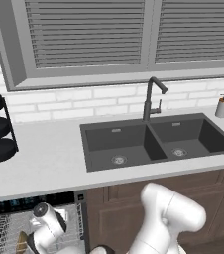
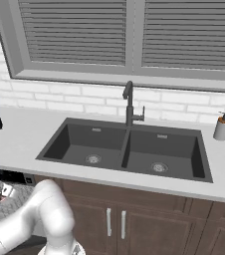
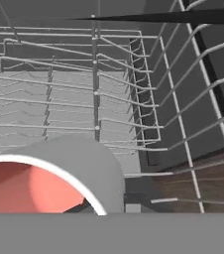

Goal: Pick up the cup and bowl from the counter, place them in the dishwasher, and close the dishwasher door.

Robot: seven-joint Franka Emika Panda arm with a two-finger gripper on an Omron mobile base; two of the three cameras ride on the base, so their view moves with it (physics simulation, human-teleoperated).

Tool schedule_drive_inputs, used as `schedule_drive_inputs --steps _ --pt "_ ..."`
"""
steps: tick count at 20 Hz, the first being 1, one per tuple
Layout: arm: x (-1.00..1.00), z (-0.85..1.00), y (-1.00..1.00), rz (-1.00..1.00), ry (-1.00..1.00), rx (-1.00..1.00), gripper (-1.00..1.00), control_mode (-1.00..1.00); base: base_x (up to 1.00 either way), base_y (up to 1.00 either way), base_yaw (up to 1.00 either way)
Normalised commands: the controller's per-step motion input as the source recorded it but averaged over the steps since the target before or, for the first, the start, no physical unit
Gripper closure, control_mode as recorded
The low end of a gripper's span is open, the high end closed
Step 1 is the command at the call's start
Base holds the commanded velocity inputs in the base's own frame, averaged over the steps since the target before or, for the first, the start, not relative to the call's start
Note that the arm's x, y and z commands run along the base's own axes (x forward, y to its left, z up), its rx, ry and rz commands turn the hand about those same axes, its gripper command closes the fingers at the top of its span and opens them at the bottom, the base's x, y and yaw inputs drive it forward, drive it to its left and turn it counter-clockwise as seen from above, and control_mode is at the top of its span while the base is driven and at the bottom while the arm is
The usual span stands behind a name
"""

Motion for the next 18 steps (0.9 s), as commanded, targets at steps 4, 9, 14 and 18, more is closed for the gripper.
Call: schedule_drive_inputs --steps 4,9,14,18 --pt "0.08 -0.72 0.25 0.0 0.02 0.0 1.0 -1.0 0.0 0.0 0.0" --pt "0.0 -0.41 0.18 0.0 0.14 0.0 1.0 -1.0 0.0 0.0 0.0" --pt "-0.25 -0.51 0.1 0.0 0.2 0.0 1.0 -1.0 0.0 0.0 0.0" --pt "-0.39 -0.51 0.06 0.0 0.18 0.0 1.0 -1.0 0.0 0.0 0.0"
